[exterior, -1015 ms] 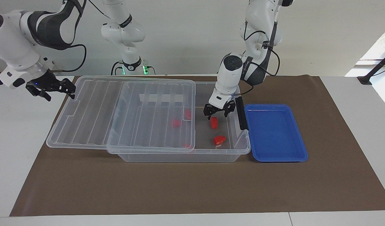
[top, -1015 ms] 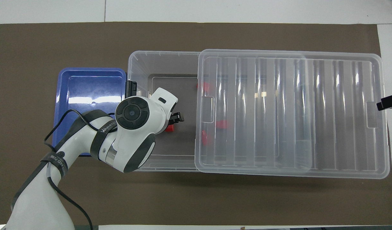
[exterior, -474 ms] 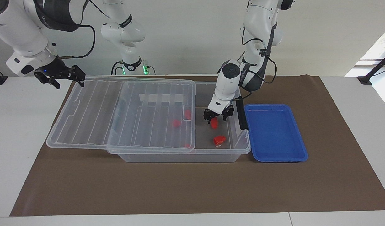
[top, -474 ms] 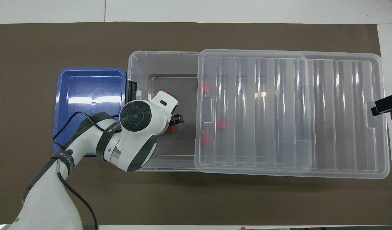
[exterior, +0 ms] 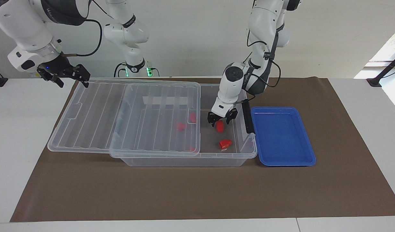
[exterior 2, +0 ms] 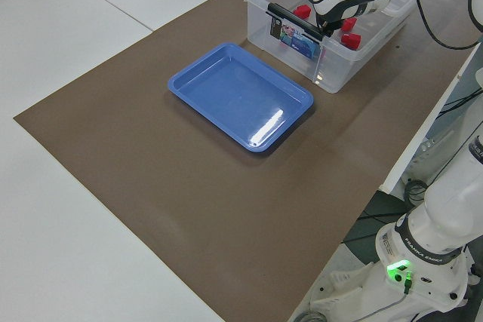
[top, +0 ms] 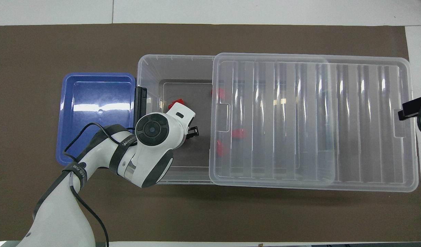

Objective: Place red block in blue tray from box
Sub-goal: 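Grasp a red block in the box with the left gripper and lift, then carry the red block to the blue tray and release it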

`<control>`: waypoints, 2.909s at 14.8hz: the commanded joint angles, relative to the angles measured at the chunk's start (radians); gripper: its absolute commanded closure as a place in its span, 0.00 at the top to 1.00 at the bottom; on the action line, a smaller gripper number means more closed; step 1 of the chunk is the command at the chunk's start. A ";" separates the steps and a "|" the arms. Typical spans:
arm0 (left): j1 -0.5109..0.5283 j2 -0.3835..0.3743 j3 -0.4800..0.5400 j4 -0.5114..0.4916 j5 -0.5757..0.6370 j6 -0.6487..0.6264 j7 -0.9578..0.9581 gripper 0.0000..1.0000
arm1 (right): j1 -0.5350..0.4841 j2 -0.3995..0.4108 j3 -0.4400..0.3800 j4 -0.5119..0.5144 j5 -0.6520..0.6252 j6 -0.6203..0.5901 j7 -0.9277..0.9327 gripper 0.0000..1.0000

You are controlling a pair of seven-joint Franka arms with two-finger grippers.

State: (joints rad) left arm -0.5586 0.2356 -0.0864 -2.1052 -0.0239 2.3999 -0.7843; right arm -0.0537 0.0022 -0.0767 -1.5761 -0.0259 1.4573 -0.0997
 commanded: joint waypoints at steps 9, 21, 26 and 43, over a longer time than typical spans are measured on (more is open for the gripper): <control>-0.015 -0.079 0.019 0.013 0.005 -0.082 -0.115 0.00 | 0.000 -0.025 -0.008 -0.024 -0.011 0.040 0.020 1.00; 0.084 -0.278 0.027 0.143 0.009 -0.389 0.032 0.00 | -0.003 -0.034 -0.009 -0.016 -0.005 0.011 0.018 1.00; 0.222 -0.302 0.025 0.126 0.007 -0.410 0.331 0.00 | -0.006 -0.036 -0.009 -0.018 -0.005 0.006 0.012 1.00; 0.525 -0.095 0.025 -0.062 0.007 -0.039 0.766 0.00 | -0.005 -0.044 -0.009 -0.025 -0.005 -0.002 0.015 1.00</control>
State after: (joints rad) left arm -0.0482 0.1208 -0.0523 -2.1535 -0.0227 2.3193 -0.0279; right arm -0.0559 -0.0184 -0.0865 -1.5785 -0.0271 1.4604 -0.0956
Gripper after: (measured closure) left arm 0.661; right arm 0.000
